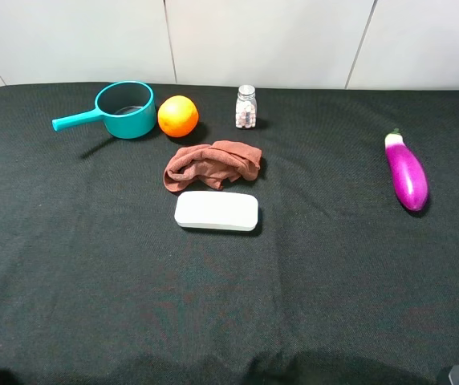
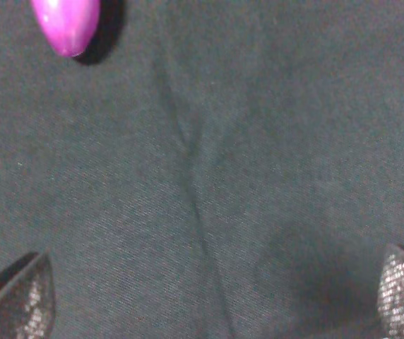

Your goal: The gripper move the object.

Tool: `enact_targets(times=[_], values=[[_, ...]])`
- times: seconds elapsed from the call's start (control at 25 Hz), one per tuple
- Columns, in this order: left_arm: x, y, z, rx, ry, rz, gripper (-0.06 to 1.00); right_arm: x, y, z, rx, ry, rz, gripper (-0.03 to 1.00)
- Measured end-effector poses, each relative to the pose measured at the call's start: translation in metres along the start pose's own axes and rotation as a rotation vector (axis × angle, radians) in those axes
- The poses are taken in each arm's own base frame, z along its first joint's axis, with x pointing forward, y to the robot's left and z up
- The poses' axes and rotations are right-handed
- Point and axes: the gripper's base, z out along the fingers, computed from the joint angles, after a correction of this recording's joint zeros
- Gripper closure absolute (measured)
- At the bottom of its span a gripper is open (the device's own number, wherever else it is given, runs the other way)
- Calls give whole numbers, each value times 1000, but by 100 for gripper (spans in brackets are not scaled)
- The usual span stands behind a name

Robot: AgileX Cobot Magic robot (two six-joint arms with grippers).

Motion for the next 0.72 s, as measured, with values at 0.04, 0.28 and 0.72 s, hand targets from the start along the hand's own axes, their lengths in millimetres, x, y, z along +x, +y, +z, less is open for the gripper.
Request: enact_targets(times=[0.04,0.28,0.72], values=[[0,0,0,0,0,0,11,4,1,1,-9,-24,5,27],[0,0,0,0,0,0,11,29,10,1,-66,-157,1,27],[0,0,0,0,0,0,11,56,10,-5,-141,-390,12,27]])
